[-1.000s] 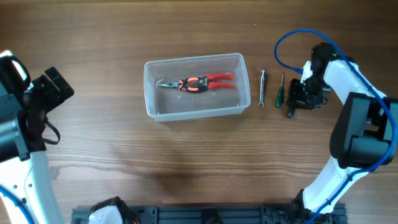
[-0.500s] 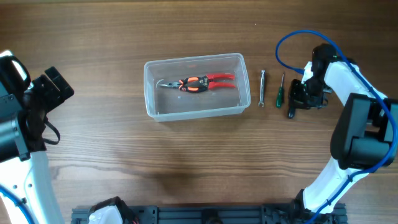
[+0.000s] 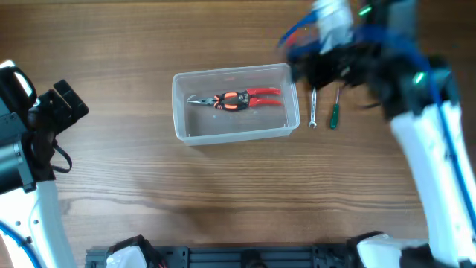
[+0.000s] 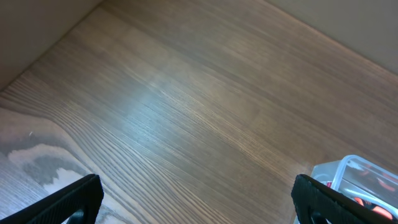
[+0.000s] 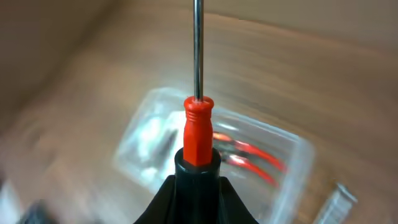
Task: Pack container
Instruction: 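Place the red screwdriver into the container and open the right gripper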
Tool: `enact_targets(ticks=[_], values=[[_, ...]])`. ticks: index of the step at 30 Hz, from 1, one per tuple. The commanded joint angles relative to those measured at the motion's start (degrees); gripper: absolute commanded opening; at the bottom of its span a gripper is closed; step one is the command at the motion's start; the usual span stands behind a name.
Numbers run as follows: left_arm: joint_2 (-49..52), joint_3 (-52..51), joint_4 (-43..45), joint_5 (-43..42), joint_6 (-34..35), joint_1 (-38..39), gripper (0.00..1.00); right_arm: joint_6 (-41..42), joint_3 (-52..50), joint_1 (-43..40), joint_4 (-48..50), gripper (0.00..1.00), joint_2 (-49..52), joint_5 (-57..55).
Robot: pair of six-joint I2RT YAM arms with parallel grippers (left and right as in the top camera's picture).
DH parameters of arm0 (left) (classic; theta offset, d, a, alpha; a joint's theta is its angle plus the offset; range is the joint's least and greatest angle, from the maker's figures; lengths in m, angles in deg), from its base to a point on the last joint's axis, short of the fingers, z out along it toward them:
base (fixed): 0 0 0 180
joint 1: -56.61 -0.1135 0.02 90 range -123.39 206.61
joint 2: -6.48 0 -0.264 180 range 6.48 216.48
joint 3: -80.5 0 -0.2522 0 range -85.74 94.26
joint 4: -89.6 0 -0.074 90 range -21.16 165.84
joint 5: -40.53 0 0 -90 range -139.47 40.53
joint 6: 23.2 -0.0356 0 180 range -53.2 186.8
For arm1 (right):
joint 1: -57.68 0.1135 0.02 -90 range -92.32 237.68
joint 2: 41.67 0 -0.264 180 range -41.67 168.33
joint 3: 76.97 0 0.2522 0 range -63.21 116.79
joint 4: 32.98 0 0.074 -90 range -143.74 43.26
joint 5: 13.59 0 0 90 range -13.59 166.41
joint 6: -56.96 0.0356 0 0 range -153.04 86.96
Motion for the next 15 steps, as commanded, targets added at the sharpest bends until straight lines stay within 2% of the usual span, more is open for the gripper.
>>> enact_targets(ticks=[1, 5, 9, 15], values=[[-0.4, 0.1, 0.2, 0.3, 0.7, -0.3, 1.00, -20.0, -1.2, 14.5, -1.4, 0.04, 2.0, -2.4], [-0.4, 0.1, 0.2, 0.3, 0.7, -0.3, 1.00, -32.7, -2.6, 22.9, -1.4, 0.04, 7.4, -11.2], [-0.4, 0.1, 0.2, 0.3, 0.7, -0.3, 1.00, -48.5, -3.0, 23.7, -0.9, 0.04, 16.9, -15.4], [-0.4, 0.1, 0.2, 0.3, 0.7, -0.3, 1.00, -52.1, -3.0, 20.2, 5.9, 0.04, 29.4, -17.4]])
